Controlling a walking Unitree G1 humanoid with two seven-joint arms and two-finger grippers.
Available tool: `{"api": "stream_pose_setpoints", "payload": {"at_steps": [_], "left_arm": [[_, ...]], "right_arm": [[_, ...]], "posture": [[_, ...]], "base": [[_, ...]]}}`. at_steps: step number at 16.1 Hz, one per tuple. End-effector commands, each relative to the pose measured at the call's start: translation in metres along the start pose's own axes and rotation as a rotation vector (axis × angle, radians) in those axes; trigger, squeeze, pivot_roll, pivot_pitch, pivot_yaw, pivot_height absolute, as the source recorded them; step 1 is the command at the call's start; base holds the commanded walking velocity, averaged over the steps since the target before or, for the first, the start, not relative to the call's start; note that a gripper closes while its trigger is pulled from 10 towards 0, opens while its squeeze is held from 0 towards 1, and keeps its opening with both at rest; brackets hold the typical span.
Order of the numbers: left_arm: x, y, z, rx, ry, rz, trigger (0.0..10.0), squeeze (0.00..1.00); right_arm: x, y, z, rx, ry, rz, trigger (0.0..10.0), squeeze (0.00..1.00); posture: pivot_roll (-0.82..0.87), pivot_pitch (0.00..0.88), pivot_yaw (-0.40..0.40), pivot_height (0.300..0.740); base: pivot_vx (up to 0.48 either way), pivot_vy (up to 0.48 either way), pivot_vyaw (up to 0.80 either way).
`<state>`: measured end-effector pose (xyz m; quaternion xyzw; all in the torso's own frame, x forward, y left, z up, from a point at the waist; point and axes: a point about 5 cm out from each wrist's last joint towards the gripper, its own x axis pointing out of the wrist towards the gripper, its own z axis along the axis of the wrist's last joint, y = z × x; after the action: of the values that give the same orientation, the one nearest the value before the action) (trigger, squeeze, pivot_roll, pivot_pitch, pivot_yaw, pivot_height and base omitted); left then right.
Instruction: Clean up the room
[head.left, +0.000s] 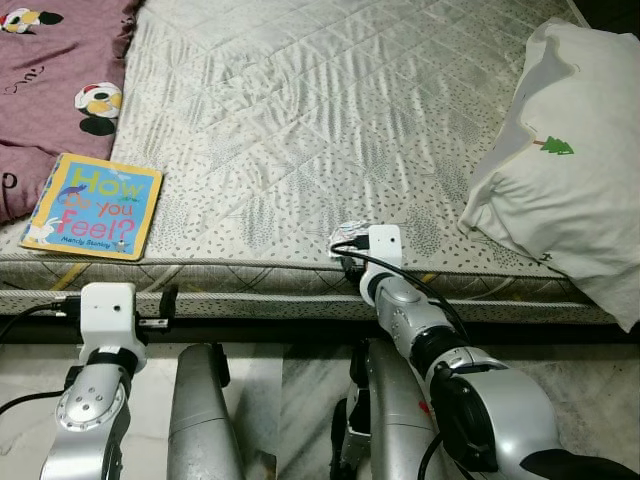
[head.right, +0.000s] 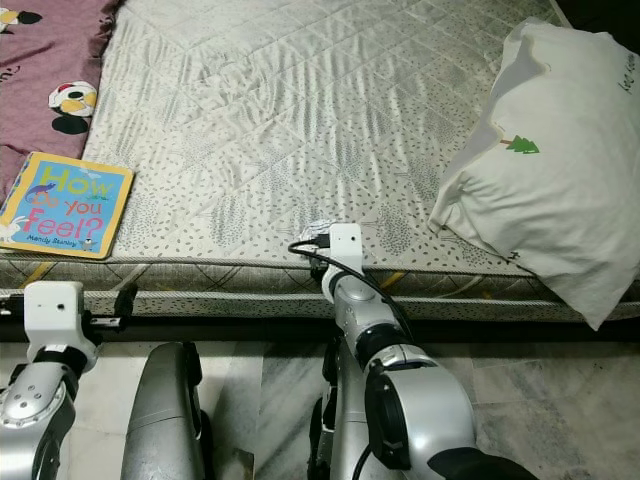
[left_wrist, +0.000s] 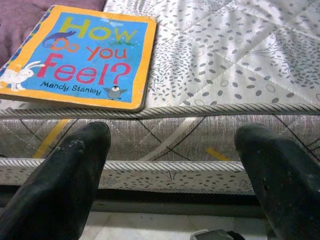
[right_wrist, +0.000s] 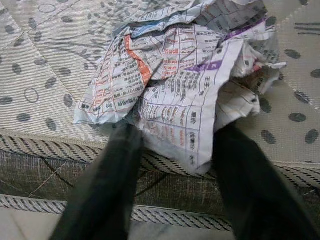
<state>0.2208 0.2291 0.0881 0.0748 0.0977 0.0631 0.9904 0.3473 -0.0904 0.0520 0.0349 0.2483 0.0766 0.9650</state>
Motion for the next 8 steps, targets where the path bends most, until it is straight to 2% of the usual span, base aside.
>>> {"api": "stream_pose_setpoints", "payload": {"at_steps": [1, 8], "left_arm": [[-0.0011, -0.0013, -0.0055, 0.005, 0.025, -0.005, 10.0, 0.0], [0.002, -0.0021, -0.0041, 0.008, 0.017, 0.0, 10.0, 0.0]], "right_arm": [[-0.0005, -0.0027, -0.006, 0.017, 0.029, -0.004, 0.0, 0.0], [-0.0003, -0.0037, -0.004, 0.054, 0.018, -0.011, 0.0, 0.0]], "posture": [[0.21, 0.222, -0.095, 0.572], [0.21, 0.221, -0.095, 0.572]], "base": [[0.0, 0.0, 0.0], [0.0, 0.0, 0.0]]}}
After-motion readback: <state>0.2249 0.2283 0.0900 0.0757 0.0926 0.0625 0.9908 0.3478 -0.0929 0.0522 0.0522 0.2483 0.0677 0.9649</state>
